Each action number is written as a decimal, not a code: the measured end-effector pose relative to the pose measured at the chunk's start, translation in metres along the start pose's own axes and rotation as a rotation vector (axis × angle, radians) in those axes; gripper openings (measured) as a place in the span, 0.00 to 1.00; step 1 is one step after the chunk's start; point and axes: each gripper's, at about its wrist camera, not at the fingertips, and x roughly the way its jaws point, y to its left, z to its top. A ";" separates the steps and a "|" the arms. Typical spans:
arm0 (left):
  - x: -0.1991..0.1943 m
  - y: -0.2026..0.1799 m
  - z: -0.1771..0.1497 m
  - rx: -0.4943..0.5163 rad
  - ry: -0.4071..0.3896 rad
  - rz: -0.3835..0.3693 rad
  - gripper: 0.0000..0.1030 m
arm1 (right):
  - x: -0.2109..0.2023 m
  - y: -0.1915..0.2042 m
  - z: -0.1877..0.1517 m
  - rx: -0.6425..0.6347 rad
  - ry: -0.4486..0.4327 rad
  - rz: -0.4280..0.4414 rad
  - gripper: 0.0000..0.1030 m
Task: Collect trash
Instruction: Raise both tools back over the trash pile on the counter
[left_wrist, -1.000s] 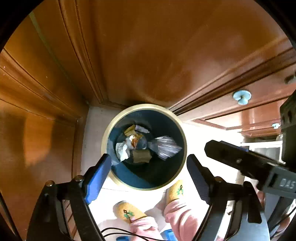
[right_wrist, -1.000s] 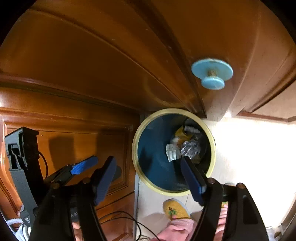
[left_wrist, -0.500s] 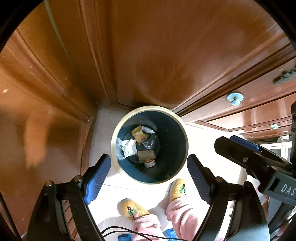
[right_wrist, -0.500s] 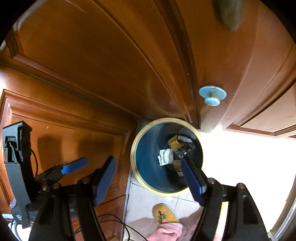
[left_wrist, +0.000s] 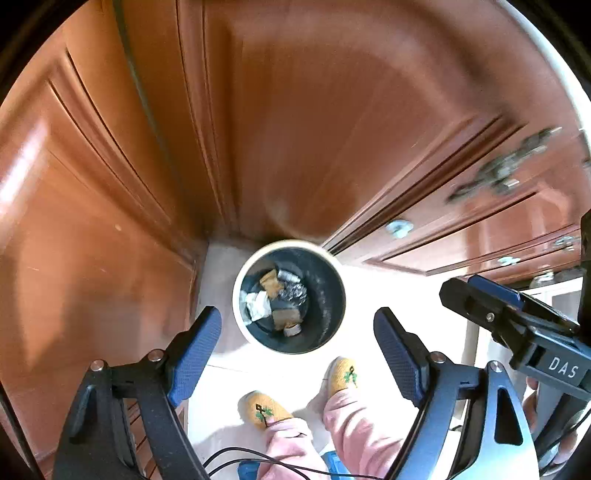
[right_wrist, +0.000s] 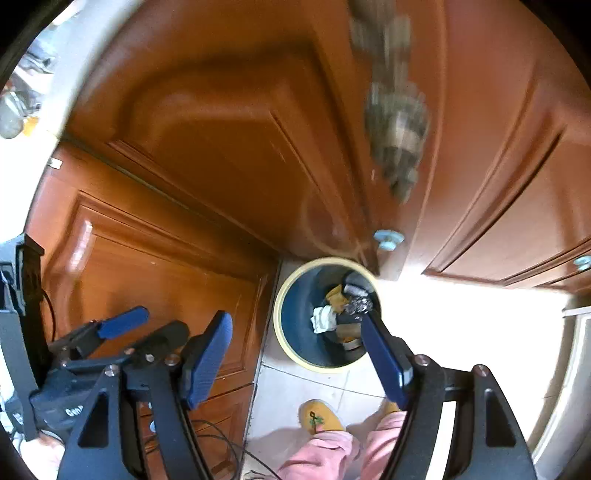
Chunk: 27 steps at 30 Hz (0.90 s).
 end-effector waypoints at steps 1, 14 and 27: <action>-0.014 -0.003 0.002 0.004 -0.010 -0.004 0.81 | -0.016 0.005 0.002 -0.011 -0.013 -0.008 0.71; -0.193 -0.041 0.028 0.076 -0.185 -0.025 0.81 | -0.183 0.061 0.020 -0.094 -0.197 -0.077 0.71; -0.303 -0.063 0.056 0.197 -0.362 -0.007 0.81 | -0.275 0.100 0.034 -0.117 -0.380 -0.124 0.71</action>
